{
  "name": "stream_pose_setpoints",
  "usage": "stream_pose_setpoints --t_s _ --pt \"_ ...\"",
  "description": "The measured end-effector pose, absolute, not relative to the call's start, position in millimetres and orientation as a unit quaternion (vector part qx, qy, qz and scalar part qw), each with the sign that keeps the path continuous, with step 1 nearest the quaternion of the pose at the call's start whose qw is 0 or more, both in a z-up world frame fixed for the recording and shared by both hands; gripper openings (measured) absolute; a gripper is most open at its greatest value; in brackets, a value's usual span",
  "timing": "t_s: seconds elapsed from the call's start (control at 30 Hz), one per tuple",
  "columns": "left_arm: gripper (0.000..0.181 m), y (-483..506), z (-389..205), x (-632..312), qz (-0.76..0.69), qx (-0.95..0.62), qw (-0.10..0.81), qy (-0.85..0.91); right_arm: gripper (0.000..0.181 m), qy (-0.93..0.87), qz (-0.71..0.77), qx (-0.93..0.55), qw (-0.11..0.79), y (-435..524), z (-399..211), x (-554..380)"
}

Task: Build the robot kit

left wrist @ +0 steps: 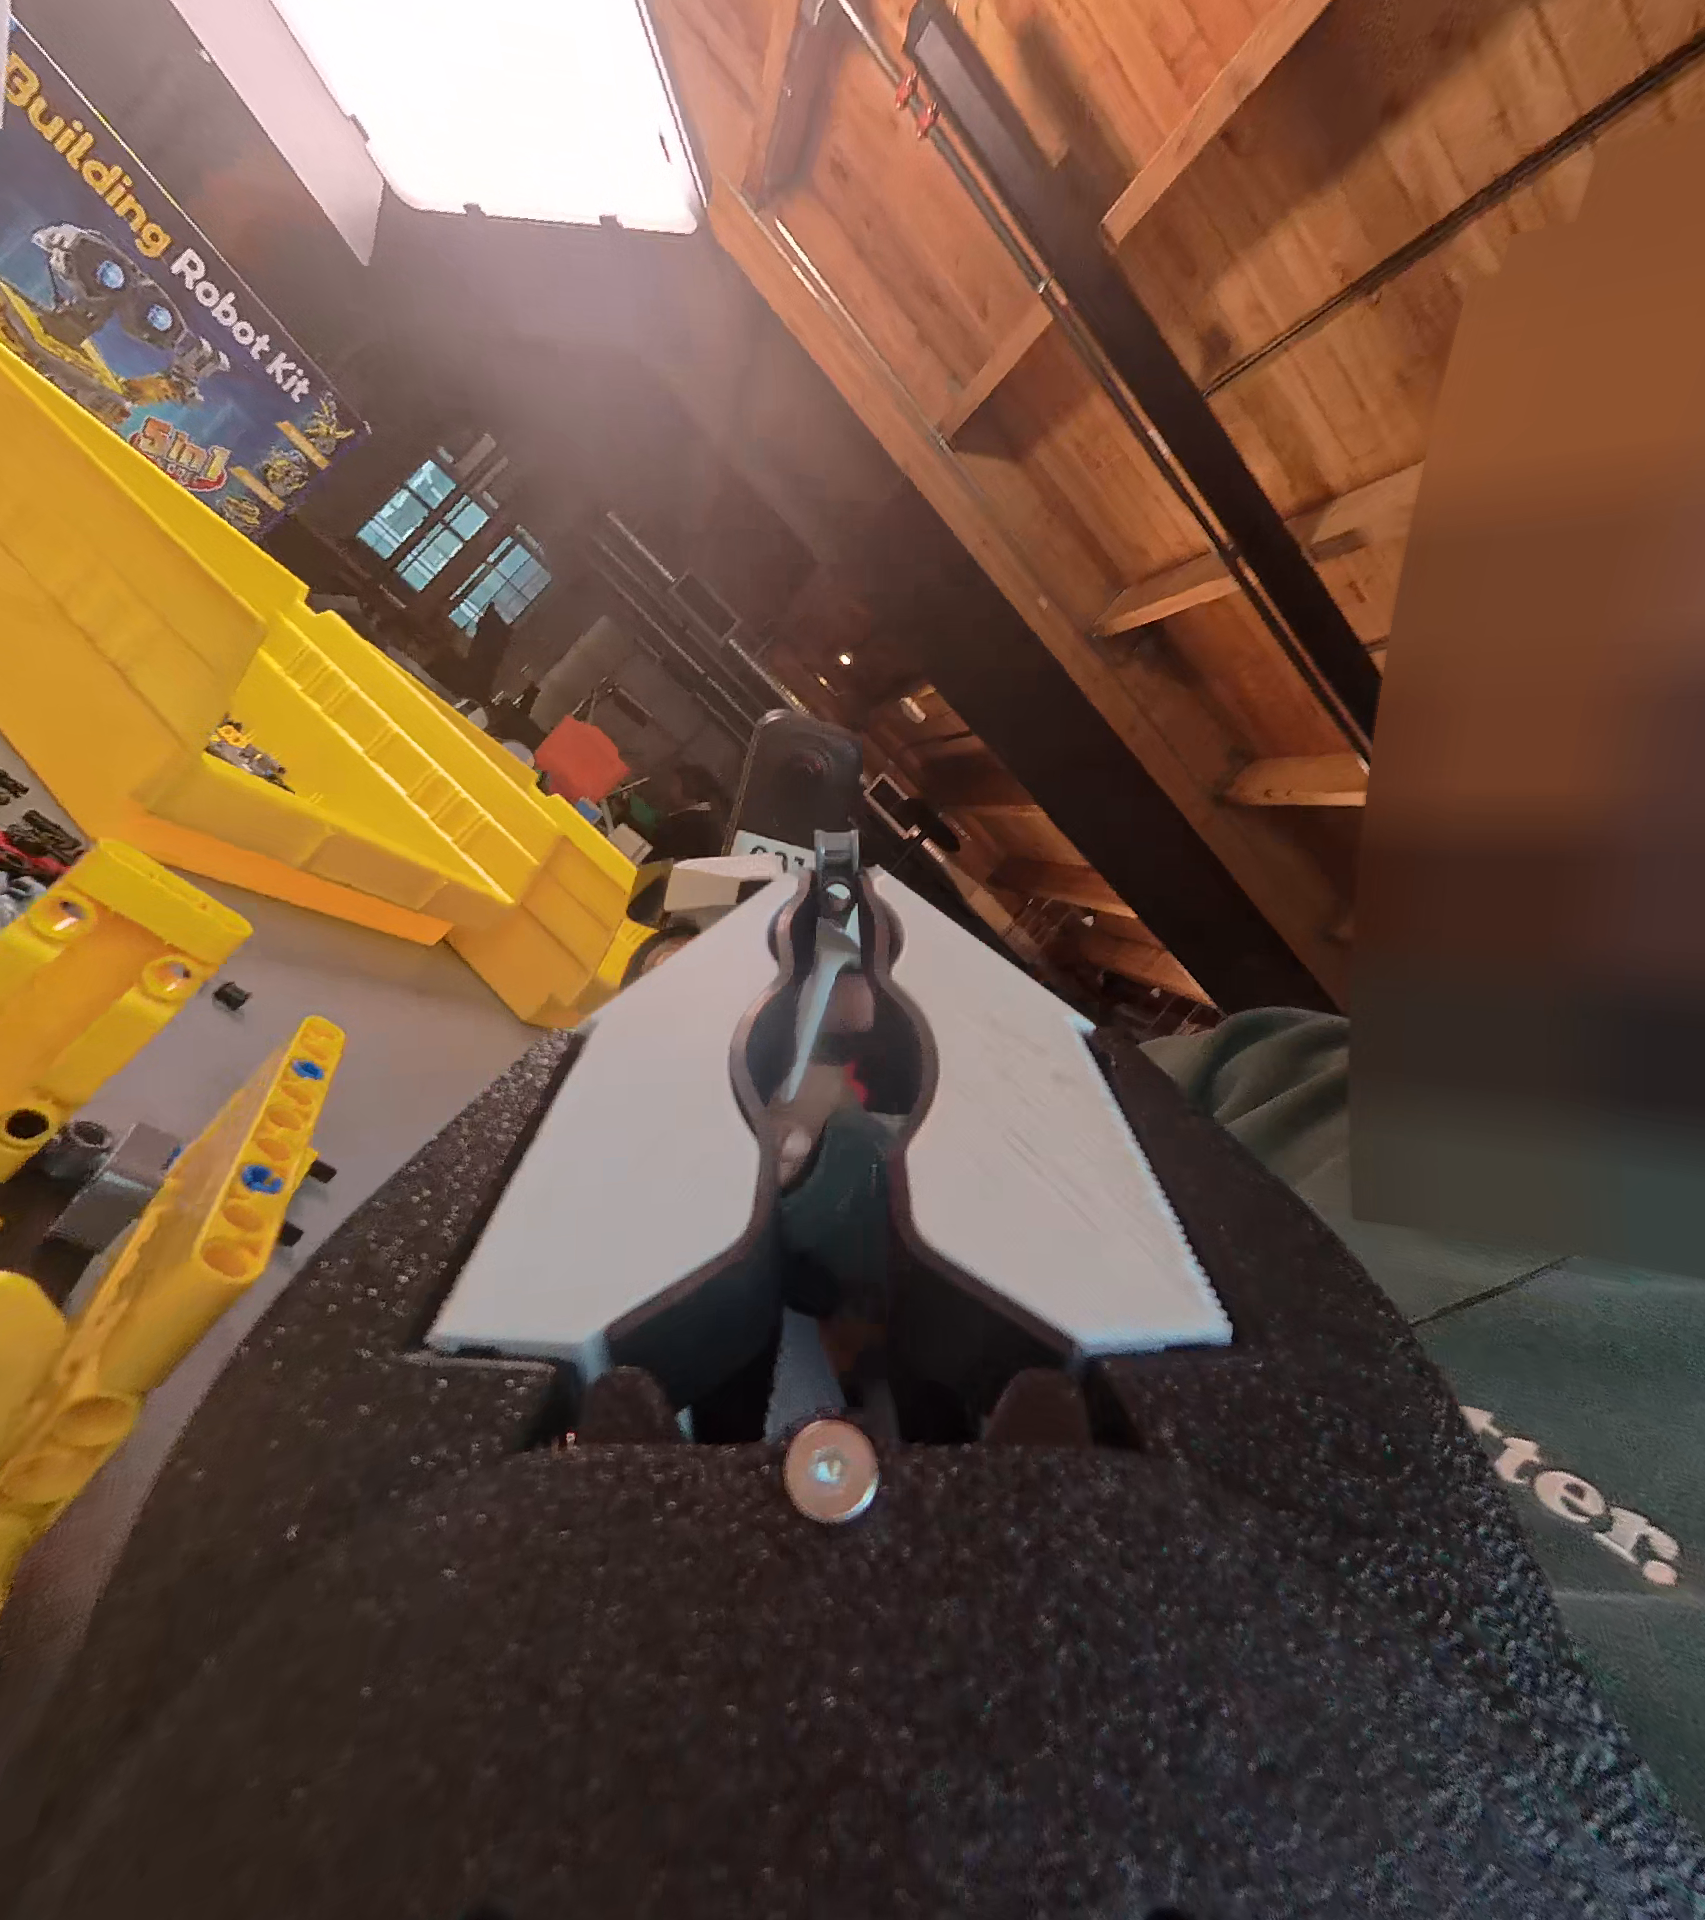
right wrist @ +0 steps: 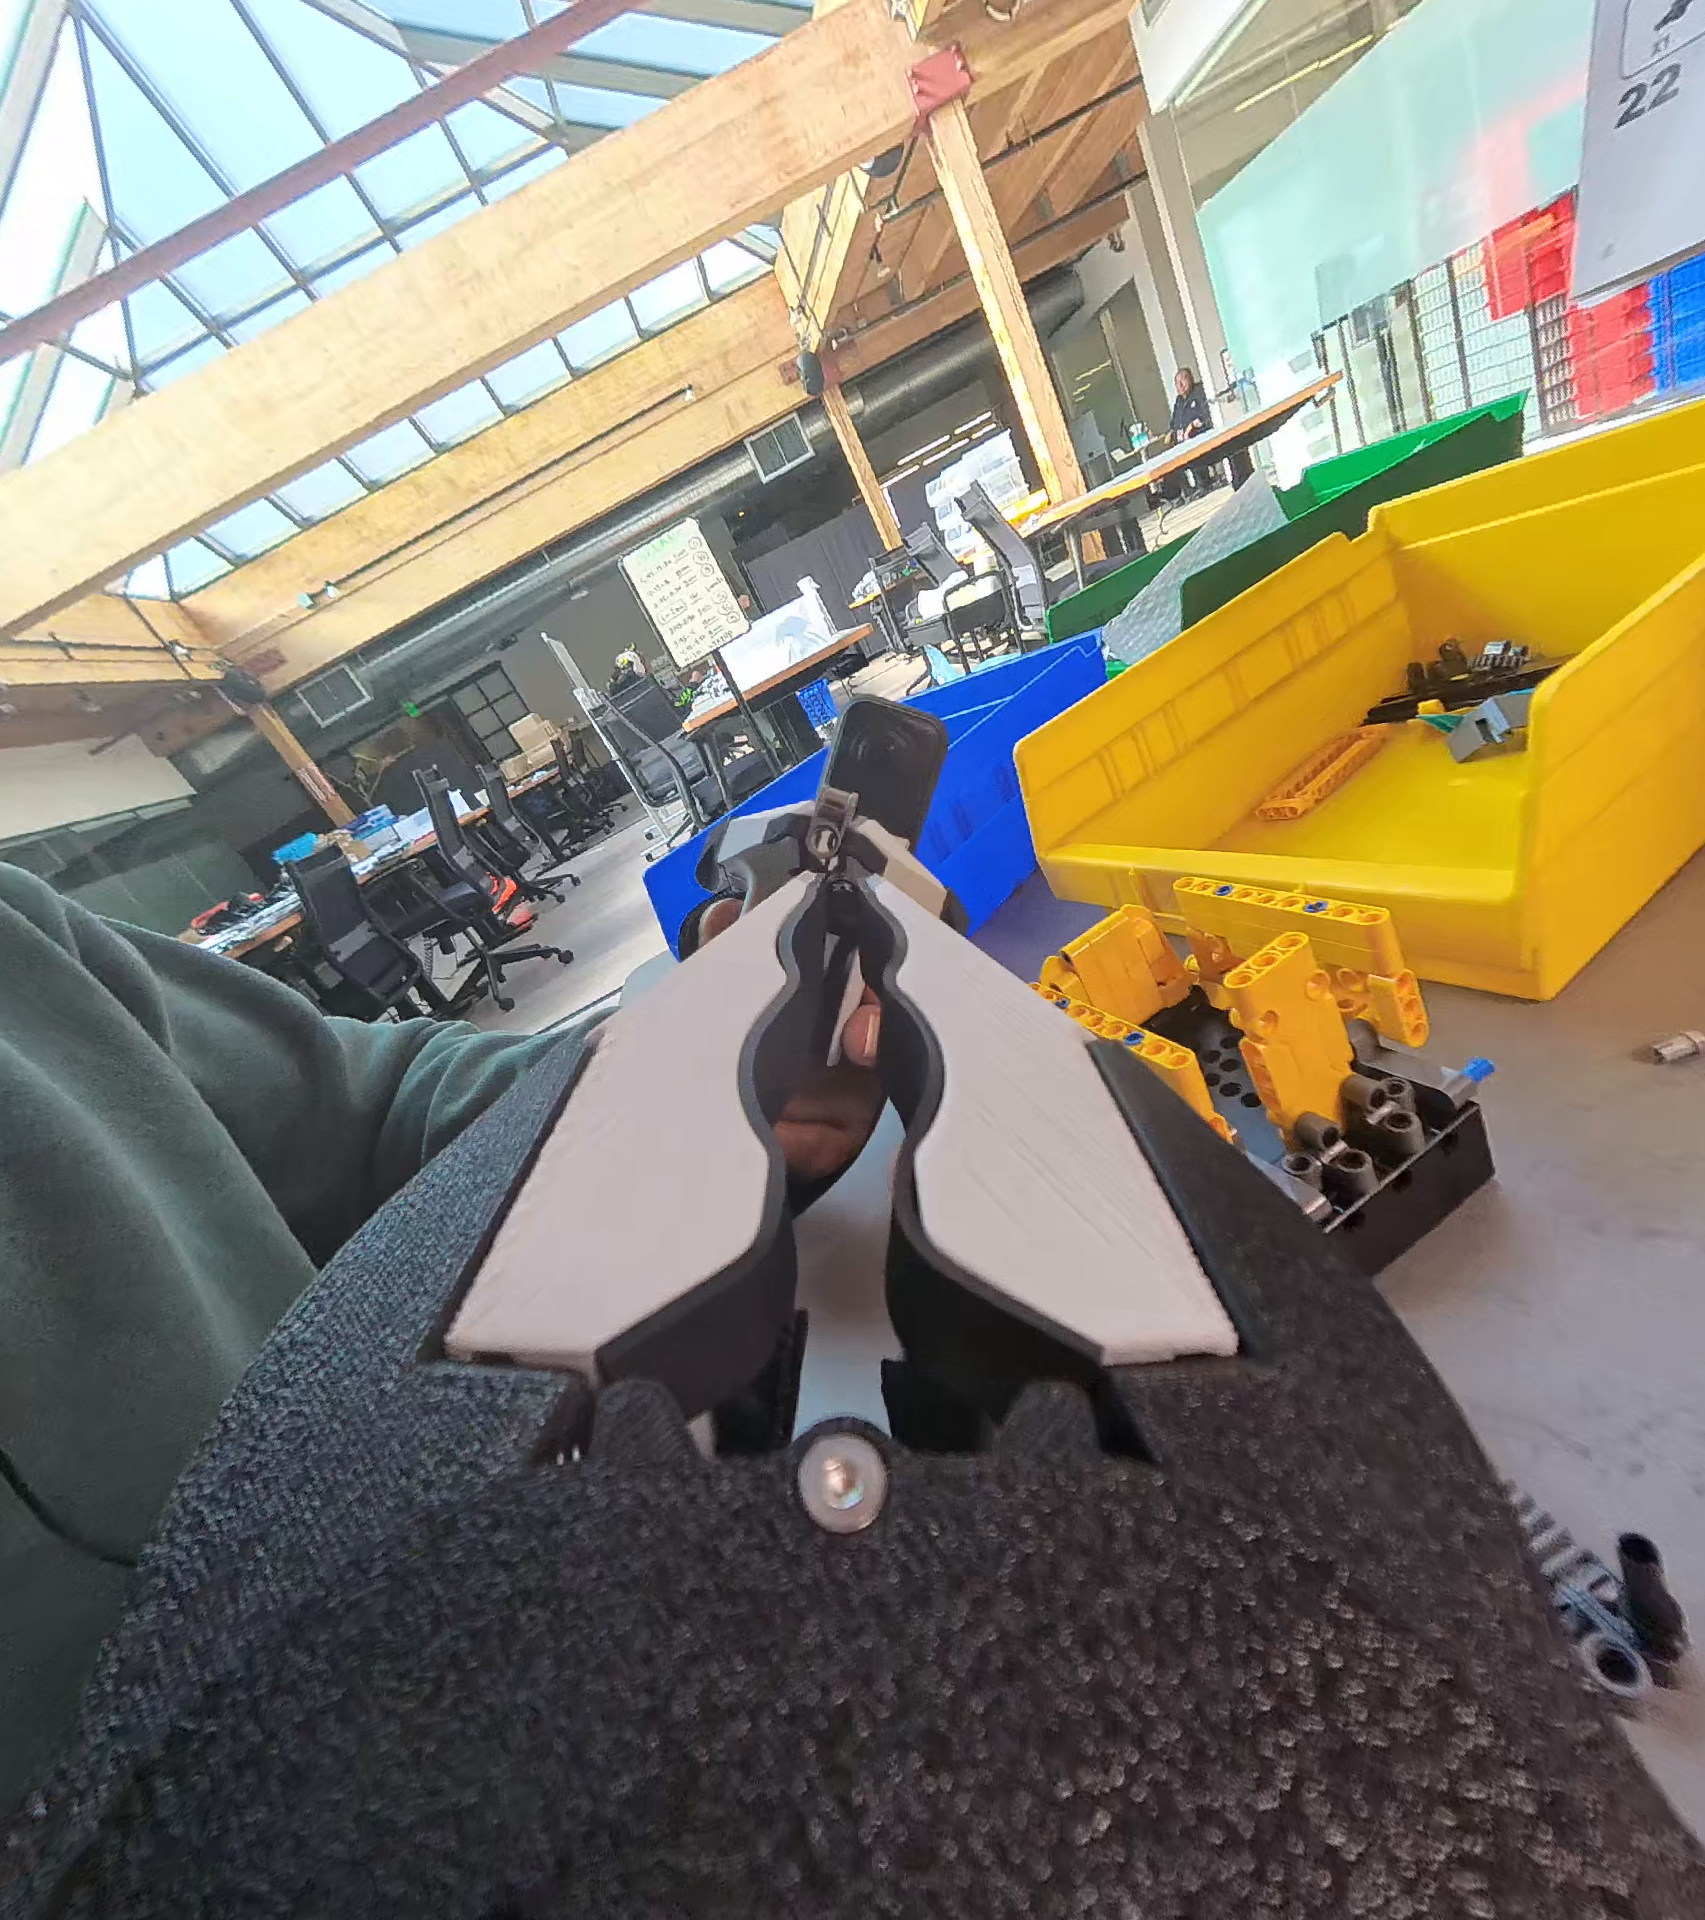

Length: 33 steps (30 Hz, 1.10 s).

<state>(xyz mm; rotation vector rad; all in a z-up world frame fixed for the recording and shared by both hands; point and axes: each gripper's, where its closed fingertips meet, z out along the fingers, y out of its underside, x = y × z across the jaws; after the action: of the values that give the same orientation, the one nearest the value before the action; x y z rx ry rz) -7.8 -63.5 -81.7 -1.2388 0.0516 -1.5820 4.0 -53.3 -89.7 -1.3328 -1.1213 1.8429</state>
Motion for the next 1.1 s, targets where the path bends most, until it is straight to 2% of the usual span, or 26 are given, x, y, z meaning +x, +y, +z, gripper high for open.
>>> stream_pose_setpoints --t_s 0.5,0.83,1.1 --pt "0.006 -58.0 -90.3 7.5 -0.705 -0.517 0.486 0.020 0.004 -0.432 0.695 -0.489 0.301 -56.4 -88.9 7.1" --pt "0.006 -60.9 -90.1 8.5 -0.706 -0.519 0.481 0.023 0.004 -0.481 0.657 -0.472 0.338 -61.2 -92.4 8.3" --pt "0.006 -64.0 -89.8 11.8 -0.696 -0.528 0.485 0.042 0.004 -0.490 0.659 -0.465 0.331 -64.0 -91.8 10.8"
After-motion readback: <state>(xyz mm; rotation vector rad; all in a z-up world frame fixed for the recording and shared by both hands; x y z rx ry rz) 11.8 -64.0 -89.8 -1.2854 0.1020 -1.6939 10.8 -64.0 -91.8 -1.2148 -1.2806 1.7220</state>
